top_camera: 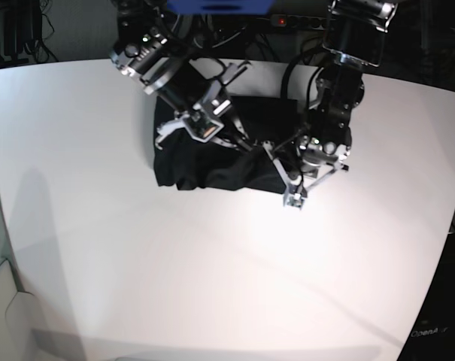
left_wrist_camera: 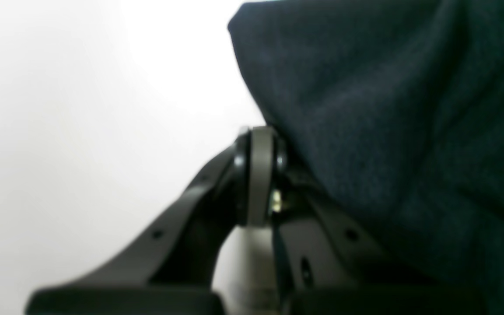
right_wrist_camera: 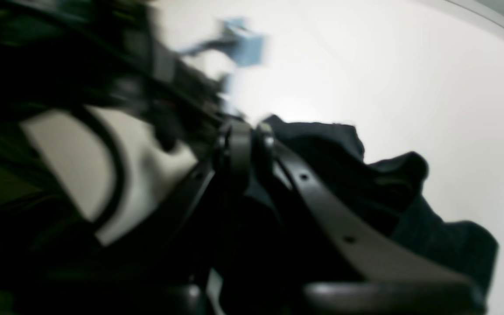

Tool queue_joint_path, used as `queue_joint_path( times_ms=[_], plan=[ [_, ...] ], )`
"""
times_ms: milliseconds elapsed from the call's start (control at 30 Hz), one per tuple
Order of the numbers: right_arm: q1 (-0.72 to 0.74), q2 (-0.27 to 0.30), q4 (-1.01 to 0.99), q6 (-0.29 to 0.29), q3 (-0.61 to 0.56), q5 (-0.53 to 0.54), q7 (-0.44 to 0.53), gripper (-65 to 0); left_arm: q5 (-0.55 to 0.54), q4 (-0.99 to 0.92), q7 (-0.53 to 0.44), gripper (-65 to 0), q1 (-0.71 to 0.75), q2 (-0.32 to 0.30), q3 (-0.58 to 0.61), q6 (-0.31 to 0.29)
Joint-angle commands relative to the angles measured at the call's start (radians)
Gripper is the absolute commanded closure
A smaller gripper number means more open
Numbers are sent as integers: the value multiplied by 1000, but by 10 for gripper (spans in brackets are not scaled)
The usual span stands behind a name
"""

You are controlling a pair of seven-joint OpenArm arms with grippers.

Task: Fold the T-shirt properly
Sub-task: 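Lift the strip end with the right gripper and fold it toward the left gripper, then release the left gripper and move it away from the shirt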

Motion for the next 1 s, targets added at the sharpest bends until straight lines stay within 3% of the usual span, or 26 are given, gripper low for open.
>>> queue_joint_path(
  times_ms=[0, 267, 333, 533, 667, 833, 967],
  plan=[
    [6, -6, 16, 4, -11, 21, 33, 0, -67, -17, 111, 0, 40, 11, 16, -33],
    [38, -6, -10, 4, -50, 21, 33, 0, -67, 20, 111, 0, 60, 1, 7, -33],
    [54, -6, -12, 4, -50, 21, 33, 0, -67, 77, 112, 0, 63, -26, 0, -33],
    [61, -6, -18, 4, -40, 20, 33, 0, -67, 240, 209, 0, 74, -49, -154, -35],
    [57, -6, -18, 4, -40, 20, 33, 0, -58, 275, 221, 0, 72, -52, -230, -36],
    [63, -6, -18, 4, -43, 20, 33, 0, -58, 276, 258, 0, 80, -115, -302, -36],
    [58, -6, -19, 4, -62, 20, 33, 0, -58, 269, 254, 0, 155, -201, -411, -36]
  ],
)
